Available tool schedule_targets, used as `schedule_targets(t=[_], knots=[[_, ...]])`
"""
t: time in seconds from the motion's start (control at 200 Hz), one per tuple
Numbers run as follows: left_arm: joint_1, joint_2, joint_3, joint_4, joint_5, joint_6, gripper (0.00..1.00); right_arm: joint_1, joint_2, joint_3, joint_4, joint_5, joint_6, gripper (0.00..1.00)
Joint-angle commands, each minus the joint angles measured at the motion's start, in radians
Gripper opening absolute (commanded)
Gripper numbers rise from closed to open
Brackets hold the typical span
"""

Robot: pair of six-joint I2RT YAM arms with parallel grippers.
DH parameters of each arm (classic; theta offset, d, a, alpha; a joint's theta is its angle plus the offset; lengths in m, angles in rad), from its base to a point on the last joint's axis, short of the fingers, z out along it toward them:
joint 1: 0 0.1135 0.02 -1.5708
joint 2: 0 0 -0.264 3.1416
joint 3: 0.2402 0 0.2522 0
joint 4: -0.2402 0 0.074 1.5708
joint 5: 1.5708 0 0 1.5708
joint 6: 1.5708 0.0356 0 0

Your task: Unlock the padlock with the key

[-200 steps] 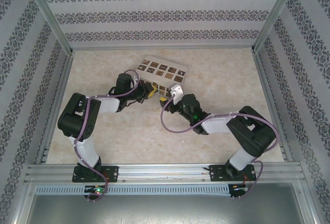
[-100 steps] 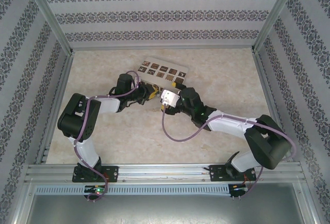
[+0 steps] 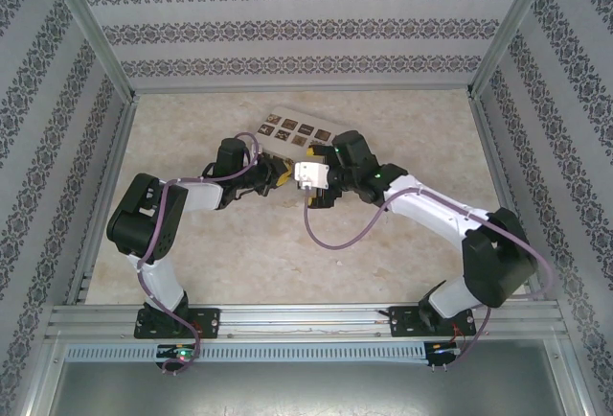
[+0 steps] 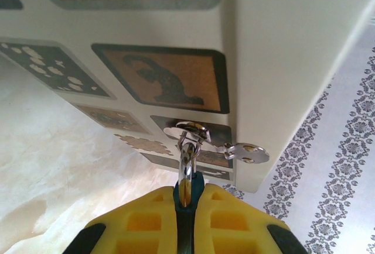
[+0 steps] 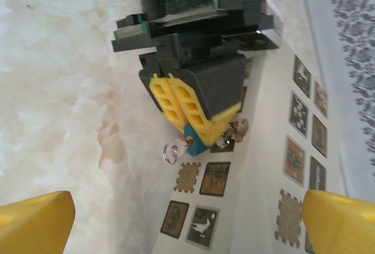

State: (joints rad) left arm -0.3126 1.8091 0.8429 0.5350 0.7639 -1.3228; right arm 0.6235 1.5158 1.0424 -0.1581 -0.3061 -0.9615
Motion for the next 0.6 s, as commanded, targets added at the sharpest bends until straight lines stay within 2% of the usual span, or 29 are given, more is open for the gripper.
schedule_targets(t=[0.0, 0.6], knots=[[-0.013, -0.033, -0.008, 0.097, 0.051, -0.012, 0.03, -0.004, 0.043, 0.047, -0.099, -0.077, -0.049, 0.98], [-0.019, -0.028, -0.03, 0.137, 0.052, -0.027, 0.01, -0.005, 0.232, 0.183, -0.061, -0.047, -0.034, 0.98]])
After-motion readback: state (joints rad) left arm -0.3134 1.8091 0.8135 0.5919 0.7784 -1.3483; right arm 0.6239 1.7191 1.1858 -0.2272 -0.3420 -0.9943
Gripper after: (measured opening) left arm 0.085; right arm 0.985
